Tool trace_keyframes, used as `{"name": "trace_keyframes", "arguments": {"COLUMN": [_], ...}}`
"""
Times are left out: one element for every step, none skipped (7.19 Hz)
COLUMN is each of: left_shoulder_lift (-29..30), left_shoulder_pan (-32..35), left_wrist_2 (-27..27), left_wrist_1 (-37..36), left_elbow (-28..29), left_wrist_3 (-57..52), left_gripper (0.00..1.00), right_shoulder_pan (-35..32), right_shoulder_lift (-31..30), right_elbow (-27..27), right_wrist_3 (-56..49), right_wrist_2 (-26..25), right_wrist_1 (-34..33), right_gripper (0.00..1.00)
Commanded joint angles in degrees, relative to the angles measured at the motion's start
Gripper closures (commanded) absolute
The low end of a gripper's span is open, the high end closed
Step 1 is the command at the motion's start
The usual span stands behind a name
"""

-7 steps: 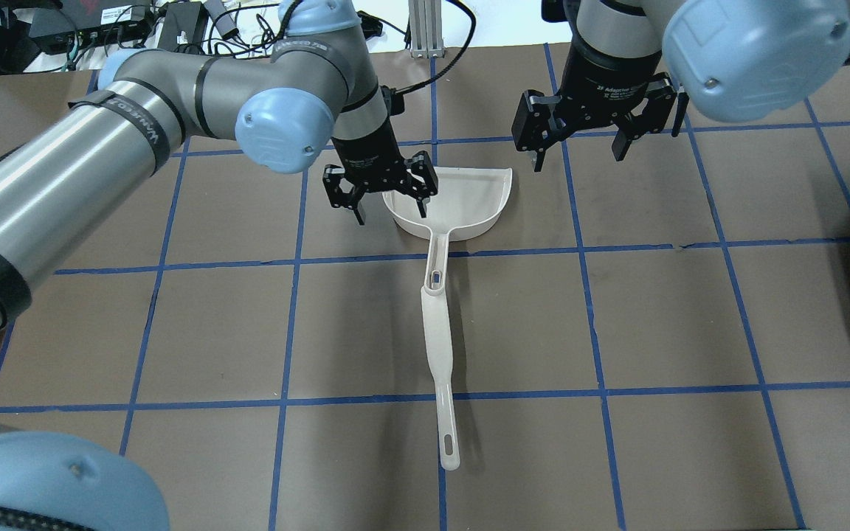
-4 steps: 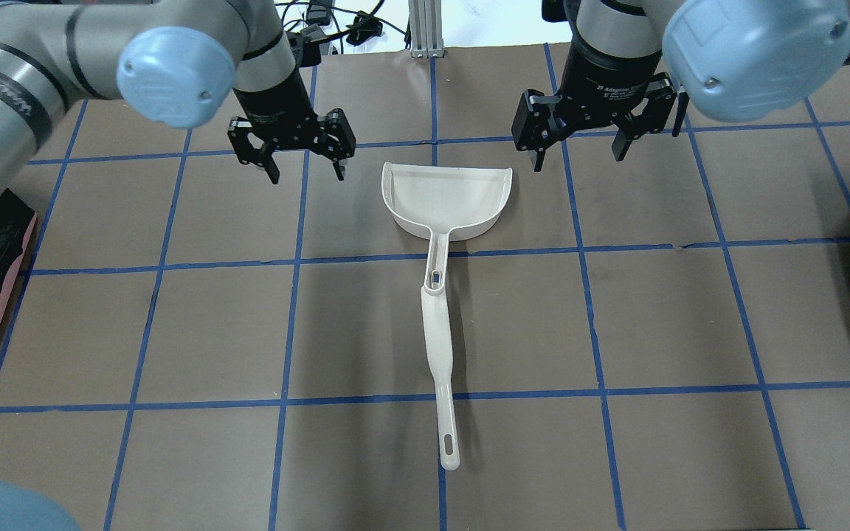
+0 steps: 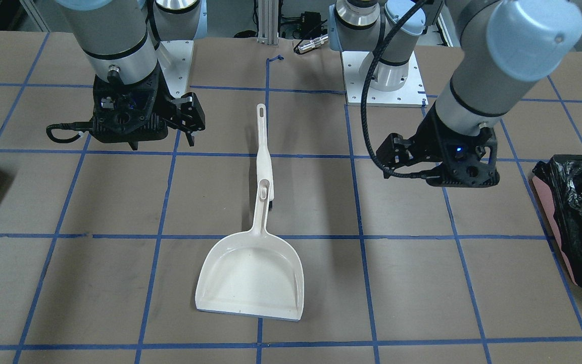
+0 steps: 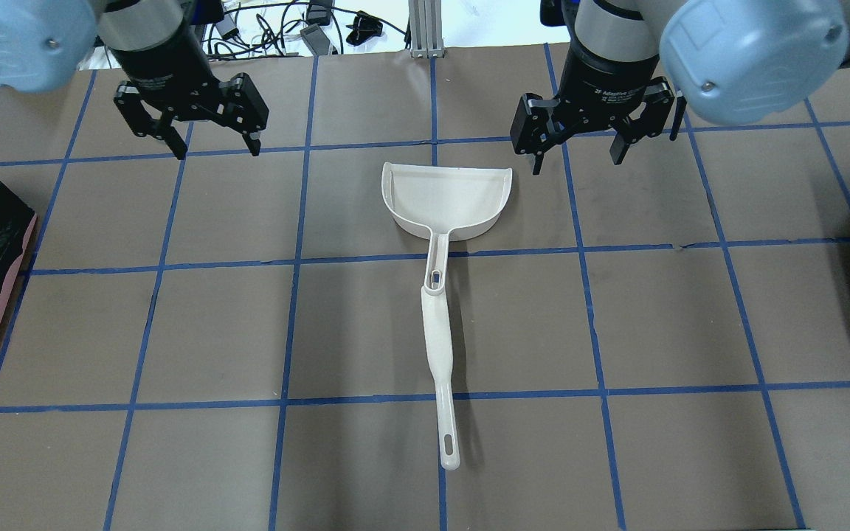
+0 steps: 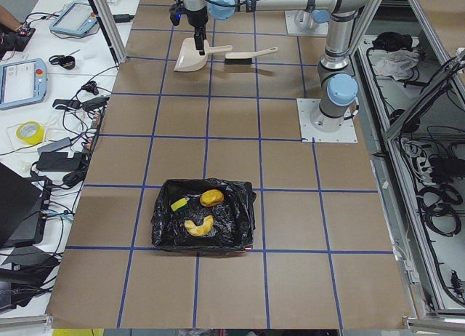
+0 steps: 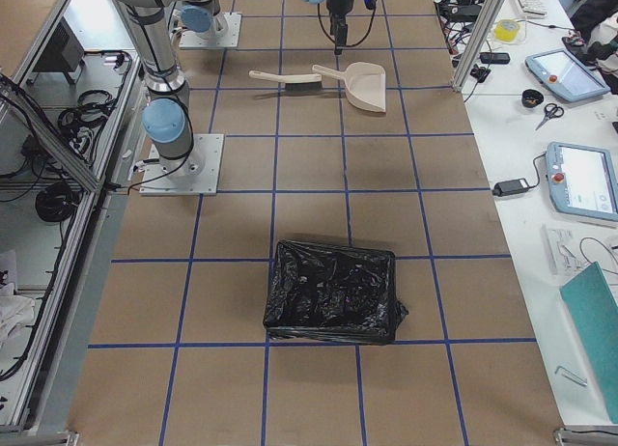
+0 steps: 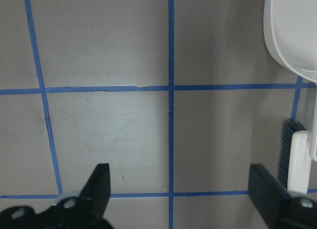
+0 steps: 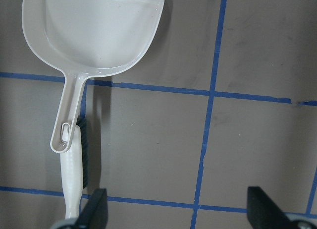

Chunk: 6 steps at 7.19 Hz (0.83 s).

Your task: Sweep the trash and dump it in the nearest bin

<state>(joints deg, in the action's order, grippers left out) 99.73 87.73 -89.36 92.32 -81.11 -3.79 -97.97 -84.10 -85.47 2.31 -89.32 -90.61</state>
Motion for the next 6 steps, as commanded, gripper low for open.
{"name": "trace_keyframes", "arguments": {"left_shoulder_lift": [-3.0, -3.3, -3.7, -3.8, -3.7, -3.8], "left_shoulder_pan": [-1.4, -1.2, -1.2, -1.3, -1.4, -1.3], "left_wrist_2": [-0.3, -0.1, 0.0, 0.3, 0.3, 0.3], "left_wrist_1": [-1.8, -1.9, -2.9, -3.2, -3.2, -3.2], "left_elbow": [-0.5, -0.9, -1.9, -2.2, -2.2, -2.2], "left_wrist_3": [-2.5, -2.5, -2.4, -2.3, -2.4, -2.4], "left_gripper": [0.0, 0.0, 0.0, 0.0, 0.0, 0.0], "right_shoulder_pan": [0.0, 0.0, 0.0, 0.0, 0.0, 0.0], "right_shoulder_lift": [-0.1, 0.0, -0.1, -0.1, -0.1, -0.1], "right_elbow": [0.0, -0.1, -0.1, -0.1, -0.1, -0.1], "right_wrist_3": [0.0, 0.0, 0.0, 0.1, -0.1, -0.1], "right_wrist_2": [0.0, -0.1, -0.1, -0.1, -0.1, -0.1], "right_wrist_1": [0.0, 0.0, 0.0, 0.0, 0.0, 0.0], "right_gripper": [0.0, 0.0, 0.0, 0.0, 0.0, 0.0]}}
